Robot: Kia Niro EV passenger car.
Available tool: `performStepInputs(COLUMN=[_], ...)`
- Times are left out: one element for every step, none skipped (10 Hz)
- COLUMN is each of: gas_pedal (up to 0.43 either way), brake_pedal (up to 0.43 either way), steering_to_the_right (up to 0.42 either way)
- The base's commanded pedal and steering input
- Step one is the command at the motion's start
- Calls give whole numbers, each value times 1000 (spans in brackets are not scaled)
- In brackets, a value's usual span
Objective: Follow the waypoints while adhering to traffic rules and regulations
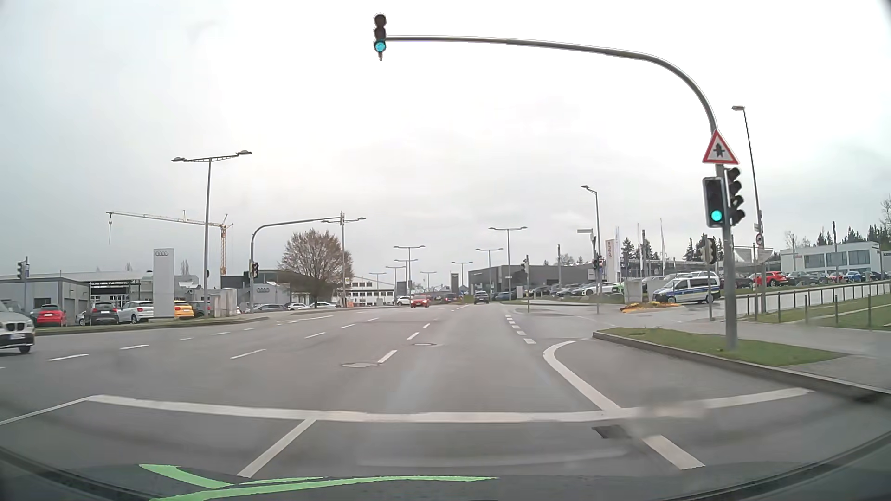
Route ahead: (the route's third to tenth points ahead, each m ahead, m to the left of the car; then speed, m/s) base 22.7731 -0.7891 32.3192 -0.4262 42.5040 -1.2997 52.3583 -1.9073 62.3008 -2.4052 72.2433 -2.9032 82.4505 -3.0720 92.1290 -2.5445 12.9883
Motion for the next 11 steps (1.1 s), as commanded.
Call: performStepInputs(gas_pedal=[130, 130, 130, 130, 130, 130, 130, 130, 130, 130, 130], brake_pedal=[0, 0, 0, 0, 0, 0, 0, 0, 0, 0, 0], steering_to_the_right=[15, 15, 15, 15, 15, 15, 14, 14, 14, 14, 13])
